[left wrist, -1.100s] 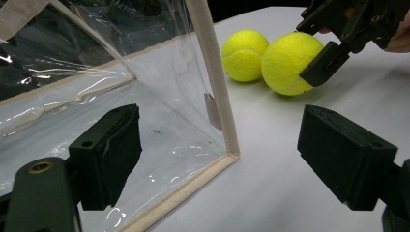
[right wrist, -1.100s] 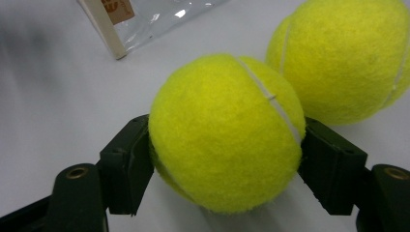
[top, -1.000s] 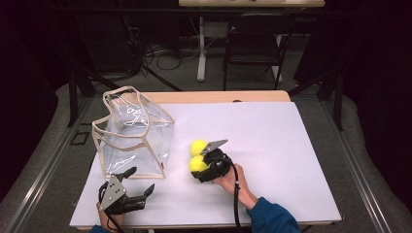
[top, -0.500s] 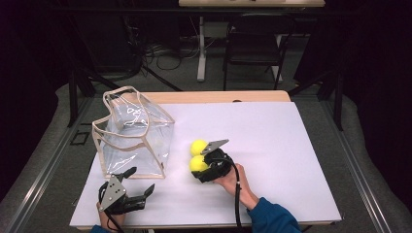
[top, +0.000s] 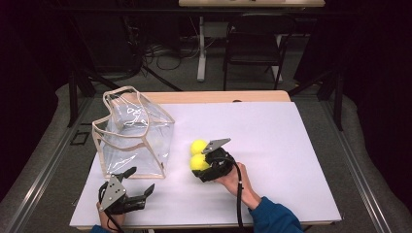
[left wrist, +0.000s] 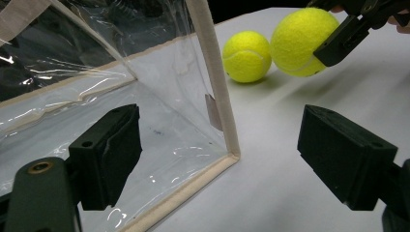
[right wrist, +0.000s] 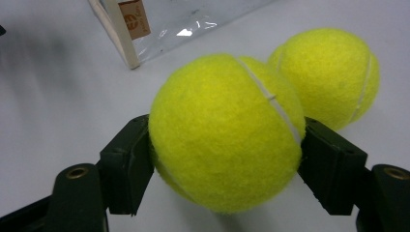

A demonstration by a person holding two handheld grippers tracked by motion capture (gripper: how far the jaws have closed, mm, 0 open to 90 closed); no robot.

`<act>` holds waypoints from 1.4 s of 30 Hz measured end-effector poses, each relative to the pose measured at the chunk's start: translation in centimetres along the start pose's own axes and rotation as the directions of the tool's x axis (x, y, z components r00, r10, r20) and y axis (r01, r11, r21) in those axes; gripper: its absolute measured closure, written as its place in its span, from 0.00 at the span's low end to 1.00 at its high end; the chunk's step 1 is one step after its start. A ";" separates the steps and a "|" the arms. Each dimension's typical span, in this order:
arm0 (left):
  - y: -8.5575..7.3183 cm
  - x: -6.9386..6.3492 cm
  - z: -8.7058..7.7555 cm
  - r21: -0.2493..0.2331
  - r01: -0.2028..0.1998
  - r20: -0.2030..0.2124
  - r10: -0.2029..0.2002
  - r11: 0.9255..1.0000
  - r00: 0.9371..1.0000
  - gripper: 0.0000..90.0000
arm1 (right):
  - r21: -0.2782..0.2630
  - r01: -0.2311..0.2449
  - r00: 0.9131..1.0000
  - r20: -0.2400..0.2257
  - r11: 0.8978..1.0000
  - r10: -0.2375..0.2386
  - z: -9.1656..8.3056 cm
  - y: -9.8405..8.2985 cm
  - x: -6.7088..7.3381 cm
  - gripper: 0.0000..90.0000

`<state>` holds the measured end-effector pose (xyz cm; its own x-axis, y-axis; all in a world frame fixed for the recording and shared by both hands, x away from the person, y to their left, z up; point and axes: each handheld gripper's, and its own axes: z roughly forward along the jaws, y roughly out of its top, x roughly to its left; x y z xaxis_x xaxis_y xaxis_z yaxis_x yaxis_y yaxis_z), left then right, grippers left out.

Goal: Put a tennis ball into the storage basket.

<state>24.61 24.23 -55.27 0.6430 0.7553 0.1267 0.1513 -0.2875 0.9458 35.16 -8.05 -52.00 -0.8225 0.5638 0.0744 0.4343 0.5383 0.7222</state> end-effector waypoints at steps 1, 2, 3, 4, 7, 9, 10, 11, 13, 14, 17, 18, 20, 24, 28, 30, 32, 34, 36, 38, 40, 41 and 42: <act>0.0 0.0 0.0 0.000 0.000 0.000 0.000 1.000 1.000 0.18 | -0.001 0.001 1.000 0.001 1.000 -0.001 -0.1 0.0 0.0 0.30; 0.0 0.0 0.0 0.000 -0.001 0.000 0.001 1.000 1.000 0.18 | -0.004 0.006 1.000 0.002 1.000 -0.006 -0.1 0.1 0.0 0.30; 0.0 0.0 0.0 0.000 -0.002 0.000 0.002 1.000 1.000 0.18 | -0.005 0.006 1.000 0.002 1.000 -0.006 -0.2 0.2 0.0 0.30; 0.0 0.0 0.0 0.001 -0.001 0.000 0.001 1.000 1.000 0.18 | -0.007 0.007 1.000 0.004 1.000 -0.007 -0.3 0.2 0.0 0.30; 0.0 0.0 0.0 0.002 0.001 0.002 -0.001 1.000 1.000 0.18 | -0.013 0.009 1.000 0.006 1.000 -0.009 -0.6 0.4 0.0 0.30; 0.0 0.0 0.0 0.002 -0.002 0.003 0.002 1.000 1.000 0.18 | -0.015 0.014 1.000 0.014 1.000 -0.014 -0.7 0.5 0.0 0.30; 0.0 0.0 0.0 0.001 -0.003 0.004 0.003 1.000 1.000 0.18 | -0.015 0.014 1.000 0.014 1.000 -0.014 -0.7 0.5 0.0 0.30; 0.0 0.0 0.0 0.001 -0.002 0.005 0.002 1.000 1.000 0.18 | -0.016 0.016 1.000 0.013 1.000 -0.016 -0.8 0.5 0.0 0.30; 0.0 0.0 0.0 0.002 -0.003 0.004 0.003 1.000 1.000 0.18 | -0.022 0.019 1.000 0.017 1.000 -0.019 -1.0 0.5 -0.1 0.30; 0.0 0.0 0.0 0.001 -0.003 0.004 0.003 1.000 1.000 0.18 | -0.024 0.018 1.000 0.016 1.000 -0.017 -1.2 0.6 -0.1 0.30; 0.0 0.0 0.0 0.000 -0.004 0.003 0.004 1.000 1.000 0.18 | -0.029 0.021 1.000 0.018 0.999 -0.020 -1.4 0.7 -0.2 0.30; 0.0 0.0 0.0 0.001 -0.003 0.003 0.003 1.000 1.000 0.18 | -0.031 0.021 1.000 0.021 0.999 -0.021 -1.5 0.7 -0.2 0.30; 0.0 0.0 0.0 0.000 -0.004 0.003 0.004 1.000 1.000 0.18 | -0.034 0.023 1.000 0.022 0.999 -0.022 -1.6 0.8 -0.2 0.30; 0.0 0.0 0.0 0.000 -0.004 0.002 0.004 1.000 1.000 0.18 | -0.041 0.025 0.999 0.025 0.999 -0.024 -1.8 1.0 -0.3 0.30; 0.0 0.0 0.0 0.000 -0.003 0.002 0.003 1.000 1.000 0.18 | -0.048 0.033 0.999 0.027 0.998 -0.031 -2.1 1.4 -0.3 0.30; 0.0 0.0 0.0 -0.001 -0.004 0.000 0.004 1.000 1.000 0.18 | -0.049 0.032 0.999 0.026 0.998 -0.031 -2.2 1.5 -0.3 0.30; 0.0 0.0 0.0 -0.001 -0.003 0.001 0.003 1.000 1.000 0.18 | -0.053 0.036 0.999 0.029 0.998 -0.035 -2.3 1.7 -0.3 0.30; 0.0 0.0 0.0 -0.001 -0.004 0.001 0.004 1.000 1.000 0.18 | -0.055 0.037 0.999 0.030 0.998 -0.035 -2.4 1.8 -0.3 0.30; 0.0 0.0 0.0 -0.002 -0.003 0.001 0.003 1.000 1.000 0.18 | -0.057 0.039 0.999 0.030 0.998 -0.038 -2.4 1.9 -0.3 0.30; 0.0 0.0 0.0 -0.002 -0.004 0.001 0.004 1.000 1.000 0.18 | -0.056 0.045 0.999 0.033 0.997 -0.043 -2.5 2.1 -0.3 0.30; 0.0 0.0 0.0 -0.003 -0.005 0.001 0.005 1.000 1.000 0.18 | -0.059 0.045 0.998 0.034 0.997 -0.044 -2.6 2.2 -0.3 0.30; 0.0 0.0 0.0 -0.002 -0.004 0.001 0.004 1.000 1.000 0.18 | -0.061 0.046 0.998 0.033 0.997 -0.044 -2.6 2.2 -0.4 0.30; 0.0 0.0 0.0 -0.002 -0.004 0.001 0.004 1.000 1.000 0.18 | -0.061 0.047 0.998 0.033 0.997 -0.045 -2.6 2.3 -0.4 0.30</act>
<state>24.59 24.23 -55.26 0.6446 0.7533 0.1300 0.1471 -0.2891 0.9459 35.50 -8.69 -48.56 -0.8287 0.5593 0.0196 0.3721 0.5246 0.7657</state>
